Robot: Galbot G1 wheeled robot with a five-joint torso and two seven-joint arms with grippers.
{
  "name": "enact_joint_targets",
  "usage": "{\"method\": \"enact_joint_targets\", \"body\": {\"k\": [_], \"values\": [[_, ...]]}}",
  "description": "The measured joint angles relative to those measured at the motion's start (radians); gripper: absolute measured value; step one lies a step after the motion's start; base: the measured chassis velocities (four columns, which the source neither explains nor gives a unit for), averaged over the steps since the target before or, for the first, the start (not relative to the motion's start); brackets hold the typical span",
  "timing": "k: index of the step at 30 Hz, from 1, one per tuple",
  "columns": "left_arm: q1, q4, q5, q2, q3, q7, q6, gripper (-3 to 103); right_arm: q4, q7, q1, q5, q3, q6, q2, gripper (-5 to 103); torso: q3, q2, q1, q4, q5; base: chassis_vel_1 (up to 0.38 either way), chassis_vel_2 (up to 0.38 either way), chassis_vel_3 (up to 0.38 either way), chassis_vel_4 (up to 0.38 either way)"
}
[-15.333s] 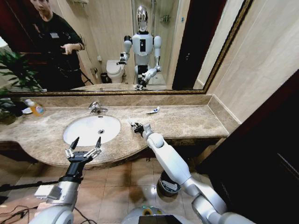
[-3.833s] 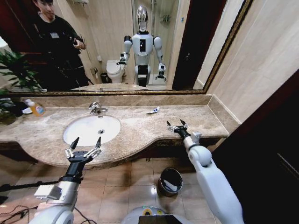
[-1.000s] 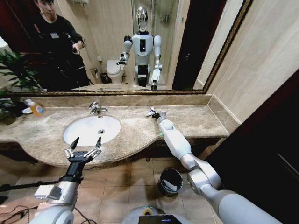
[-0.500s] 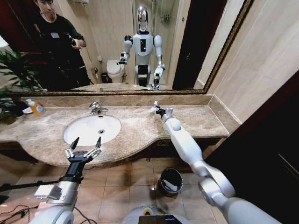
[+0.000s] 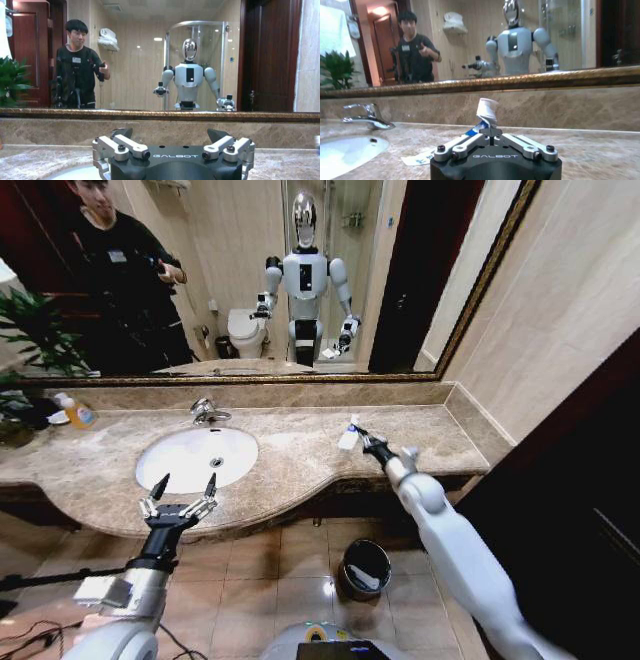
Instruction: Pick up the trash from the sink and place it in the trash bin.
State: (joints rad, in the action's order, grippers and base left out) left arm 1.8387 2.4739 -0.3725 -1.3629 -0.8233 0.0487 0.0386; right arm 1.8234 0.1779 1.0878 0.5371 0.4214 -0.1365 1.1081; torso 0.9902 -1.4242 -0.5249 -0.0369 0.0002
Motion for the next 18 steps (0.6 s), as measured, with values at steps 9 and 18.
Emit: {"method": "enact_joint_targets", "body": {"k": [9, 18], "values": [[0.000, 0.000, 0.000, 0.000, 0.000, 0.000, 0.000, 100, 0.095, 0.065, 0.415, -0.043, 0.154, 0.196, 0.040, 0, 0.000, 0.000, 0.000, 0.0006, 0.0000, 0.000, 0.000, 0.000, 0.000], [0.000, 0.000, 0.000, 0.000, 0.000, 0.000, 0.000, 100, -0.331, 0.055, 0.373, -0.273, 0.128, 0.340, 0.171, 0, 0.000, 0.000, 0.000, 0.0000, 0.0000, 0.000, 0.000, 0.000, 0.000]]}}
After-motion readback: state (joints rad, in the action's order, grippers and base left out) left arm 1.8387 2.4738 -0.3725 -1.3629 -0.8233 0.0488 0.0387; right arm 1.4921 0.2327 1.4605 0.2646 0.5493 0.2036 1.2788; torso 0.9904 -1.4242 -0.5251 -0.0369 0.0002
